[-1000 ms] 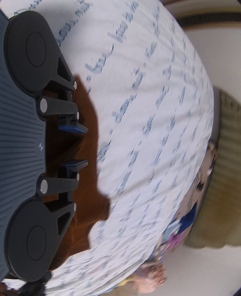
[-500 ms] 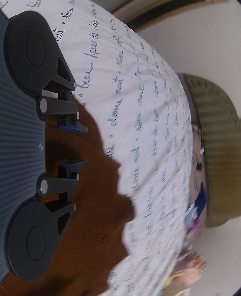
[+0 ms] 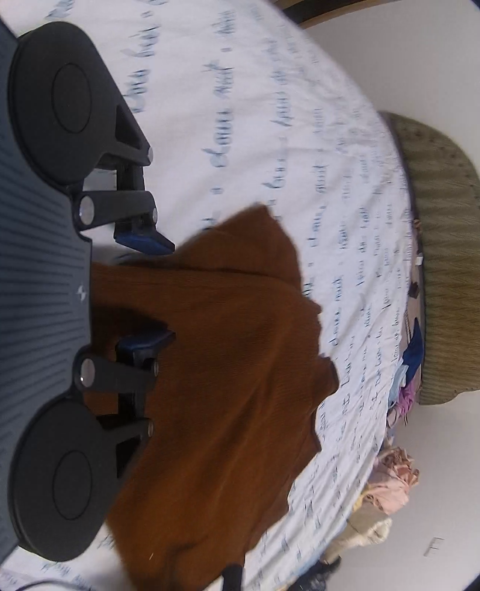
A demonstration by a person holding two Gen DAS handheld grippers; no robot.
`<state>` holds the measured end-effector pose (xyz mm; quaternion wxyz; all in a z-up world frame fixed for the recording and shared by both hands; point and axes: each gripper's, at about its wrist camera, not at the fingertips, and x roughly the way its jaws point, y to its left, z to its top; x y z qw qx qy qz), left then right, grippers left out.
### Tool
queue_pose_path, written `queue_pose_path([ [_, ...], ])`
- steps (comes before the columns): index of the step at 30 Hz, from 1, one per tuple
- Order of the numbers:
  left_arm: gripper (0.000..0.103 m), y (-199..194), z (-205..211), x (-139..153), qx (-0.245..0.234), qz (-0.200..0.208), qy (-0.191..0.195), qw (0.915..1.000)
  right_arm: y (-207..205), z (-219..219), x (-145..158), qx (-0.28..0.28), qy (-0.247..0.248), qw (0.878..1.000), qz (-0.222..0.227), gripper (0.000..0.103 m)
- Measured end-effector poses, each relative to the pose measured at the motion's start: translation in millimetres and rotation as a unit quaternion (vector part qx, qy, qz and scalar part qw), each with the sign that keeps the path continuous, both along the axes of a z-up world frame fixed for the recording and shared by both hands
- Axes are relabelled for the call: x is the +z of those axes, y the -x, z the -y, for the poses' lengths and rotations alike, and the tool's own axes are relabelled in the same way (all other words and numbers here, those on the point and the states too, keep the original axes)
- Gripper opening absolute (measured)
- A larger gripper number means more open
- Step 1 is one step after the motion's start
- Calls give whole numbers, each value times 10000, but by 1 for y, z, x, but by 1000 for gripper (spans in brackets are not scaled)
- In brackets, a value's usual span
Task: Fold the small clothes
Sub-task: 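Withdraw both open grippers above the folded sweater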
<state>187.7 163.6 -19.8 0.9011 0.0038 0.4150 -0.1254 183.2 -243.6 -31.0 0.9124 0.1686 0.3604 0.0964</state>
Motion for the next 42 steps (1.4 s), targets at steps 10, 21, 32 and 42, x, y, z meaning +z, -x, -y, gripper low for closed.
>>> queue_pose_path([
  [10,7,22,-10,4,8,-98,369,9993,54,1,-3,119,482,9987,-107,84],
  [21,4,55,-29,-7,-39,-156,278,9995,73,4,-23,83,830,9956,-430,60],
  [32,59,40,29,39,123,845,-307,9959,80,-38,18,220,1193,9913,516,75],
  [42,72,40,92,-22,519,942,-1256,9862,66,-74,-16,572,1648,9846,65,88],
])
